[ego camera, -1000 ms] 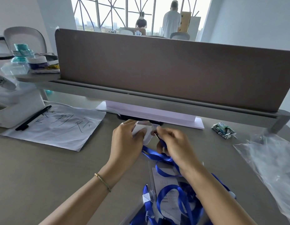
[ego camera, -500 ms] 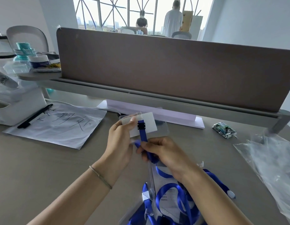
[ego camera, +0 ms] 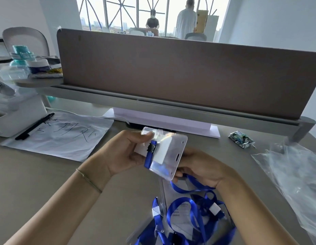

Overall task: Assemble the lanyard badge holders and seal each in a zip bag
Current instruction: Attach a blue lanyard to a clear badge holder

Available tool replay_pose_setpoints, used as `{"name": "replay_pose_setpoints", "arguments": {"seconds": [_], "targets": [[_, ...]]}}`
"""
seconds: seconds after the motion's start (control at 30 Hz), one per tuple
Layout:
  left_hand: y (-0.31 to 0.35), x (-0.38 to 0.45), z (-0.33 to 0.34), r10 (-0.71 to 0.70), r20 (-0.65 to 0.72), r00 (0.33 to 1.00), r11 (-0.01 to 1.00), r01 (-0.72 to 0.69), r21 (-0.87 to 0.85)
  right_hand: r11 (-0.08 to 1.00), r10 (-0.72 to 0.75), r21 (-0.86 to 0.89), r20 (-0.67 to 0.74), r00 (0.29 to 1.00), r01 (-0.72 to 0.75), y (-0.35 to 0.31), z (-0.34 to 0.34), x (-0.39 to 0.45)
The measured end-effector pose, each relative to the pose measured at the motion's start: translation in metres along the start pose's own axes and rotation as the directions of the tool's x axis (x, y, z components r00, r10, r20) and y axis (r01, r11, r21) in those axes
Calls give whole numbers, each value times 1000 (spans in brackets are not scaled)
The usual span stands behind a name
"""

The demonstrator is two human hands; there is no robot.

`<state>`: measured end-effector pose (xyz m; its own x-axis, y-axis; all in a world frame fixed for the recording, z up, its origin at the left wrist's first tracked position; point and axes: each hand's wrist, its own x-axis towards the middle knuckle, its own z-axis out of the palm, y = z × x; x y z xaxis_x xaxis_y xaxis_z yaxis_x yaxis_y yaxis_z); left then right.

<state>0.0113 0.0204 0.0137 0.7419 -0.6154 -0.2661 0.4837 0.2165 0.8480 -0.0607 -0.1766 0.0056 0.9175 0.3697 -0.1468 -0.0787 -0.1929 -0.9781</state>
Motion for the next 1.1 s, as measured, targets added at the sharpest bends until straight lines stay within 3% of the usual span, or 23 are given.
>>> {"name": "replay_pose_setpoints", "arguments": {"seconds": [0.1, 0.23, 0.37, 0.47, 0.57, 0.67, 0.8, 0.93, 1.0, 1.1], "targets": [[1, -3, -5, -21, 109, 994, 980, -1, 198, 1000, 29, -2, -9, 1000, -29, -1, -5, -1], [7, -10, -8, -26, 162, 986, 880, -54, 471, 998, 48, -45, -33, 998, -49, -1, -11, 0], [12, -17, -3, 2, 116, 993, 734, -80, 674, 989, 27, -142, -158, 987, -50, -8, -7, 0], [14, -20, 4, 52, 90, 995, 567, -104, 817, 978, 24, -195, -269, 963, -79, -14, -1, 2], [17, -20, 8, 225, 56, 973, 316, -127, 940, 980, -6, -190, -346, 938, -64, -21, 5, 1], [15, -23, 15, 503, 38, 864, 164, -139, 977, 992, -26, -126, -353, 935, -20, -29, 12, -1], [5, -18, 24, 750, 9, 661, 152, -187, 971, 996, -60, -83, -326, 944, 34, -33, 23, 0], [-8, -13, 32, 851, -129, 508, 364, -396, 843, 996, -72, 21, -288, 955, 81, -32, 29, 1], [-10, -11, 31, 857, -211, 471, 451, -484, 750, 993, -79, 67, -254, 964, 99, -31, 32, 3], [-7, -7, 25, 778, -350, 522, 627, -608, 487, 990, -84, 93, -202, 976, 104, -29, 37, 6]]}}
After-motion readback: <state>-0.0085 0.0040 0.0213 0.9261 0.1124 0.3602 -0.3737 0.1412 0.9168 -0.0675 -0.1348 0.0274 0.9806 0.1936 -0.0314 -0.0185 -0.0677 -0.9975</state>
